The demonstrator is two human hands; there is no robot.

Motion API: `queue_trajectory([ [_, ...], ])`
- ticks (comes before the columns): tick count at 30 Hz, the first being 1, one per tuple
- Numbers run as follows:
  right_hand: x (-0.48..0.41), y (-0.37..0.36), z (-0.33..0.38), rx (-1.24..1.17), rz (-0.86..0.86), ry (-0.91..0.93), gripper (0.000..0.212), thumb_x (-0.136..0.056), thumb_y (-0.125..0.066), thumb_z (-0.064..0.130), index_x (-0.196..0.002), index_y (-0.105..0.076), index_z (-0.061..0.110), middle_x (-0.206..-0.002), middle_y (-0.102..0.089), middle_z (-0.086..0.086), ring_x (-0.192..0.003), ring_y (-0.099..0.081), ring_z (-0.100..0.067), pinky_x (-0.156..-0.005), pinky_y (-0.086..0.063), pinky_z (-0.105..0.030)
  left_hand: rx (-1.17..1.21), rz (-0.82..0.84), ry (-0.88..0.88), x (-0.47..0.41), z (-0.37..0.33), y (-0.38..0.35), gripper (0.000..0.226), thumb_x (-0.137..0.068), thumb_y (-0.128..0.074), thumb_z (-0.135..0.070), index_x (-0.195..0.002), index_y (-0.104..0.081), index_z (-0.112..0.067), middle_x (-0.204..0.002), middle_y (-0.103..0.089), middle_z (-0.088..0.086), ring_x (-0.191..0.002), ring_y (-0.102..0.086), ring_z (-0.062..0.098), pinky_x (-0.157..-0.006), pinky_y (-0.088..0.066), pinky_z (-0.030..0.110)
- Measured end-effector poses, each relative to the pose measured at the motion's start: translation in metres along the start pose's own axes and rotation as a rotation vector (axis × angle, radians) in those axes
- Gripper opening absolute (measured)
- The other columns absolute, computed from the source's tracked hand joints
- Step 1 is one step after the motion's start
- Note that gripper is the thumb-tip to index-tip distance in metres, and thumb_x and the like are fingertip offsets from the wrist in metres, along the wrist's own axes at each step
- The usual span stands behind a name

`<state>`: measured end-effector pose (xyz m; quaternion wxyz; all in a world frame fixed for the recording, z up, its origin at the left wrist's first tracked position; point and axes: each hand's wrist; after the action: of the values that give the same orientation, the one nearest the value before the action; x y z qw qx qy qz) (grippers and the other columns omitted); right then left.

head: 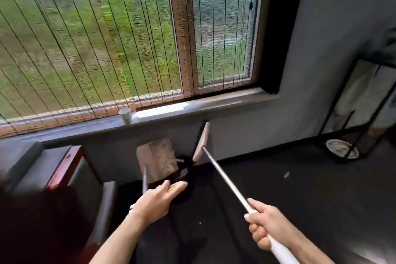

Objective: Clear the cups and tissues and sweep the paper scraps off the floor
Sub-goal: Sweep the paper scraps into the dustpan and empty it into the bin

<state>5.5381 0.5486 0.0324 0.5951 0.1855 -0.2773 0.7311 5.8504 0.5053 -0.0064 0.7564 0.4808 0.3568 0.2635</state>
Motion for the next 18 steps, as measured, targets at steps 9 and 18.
queue_trajectory([
  [9,-0.016,0.014,0.008,0.029,-0.024,-0.013,0.069,-0.093,-0.048,-0.005,-0.15,-0.021,0.023,-0.046,-0.045,-0.001,-0.033,-0.037,-0.006,-0.03,-0.03,-0.014,0.7,0.531,0.533,-0.033,-0.005,-0.028,0.07,-0.088,-0.048,-0.059,-0.147,-0.024,-0.03,-0.11,-0.069,-0.008,-0.096,-0.063,0.009,-0.092,-0.041,0.024],
  [18,-0.013,0.016,-0.006,0.025,-0.03,-0.007,0.071,-0.093,-0.047,-0.007,-0.151,-0.019,0.023,-0.045,-0.044,-0.001,-0.033,-0.035,-0.007,-0.031,-0.029,-0.014,0.158,0.607,0.33,-0.046,-0.048,-0.032,0.054,-0.088,-0.038,-0.064,-0.103,-0.054,-0.015,-0.099,-0.068,0.005,-0.095,-0.064,0.03,-0.078,-0.046,0.038],
])
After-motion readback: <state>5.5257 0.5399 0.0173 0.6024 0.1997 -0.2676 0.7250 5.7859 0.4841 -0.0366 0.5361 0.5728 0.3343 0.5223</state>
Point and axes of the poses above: each hand's wrist, its own x-axis away from the middle knuckle, its own y-axis out of the back of the hand, z = x × y
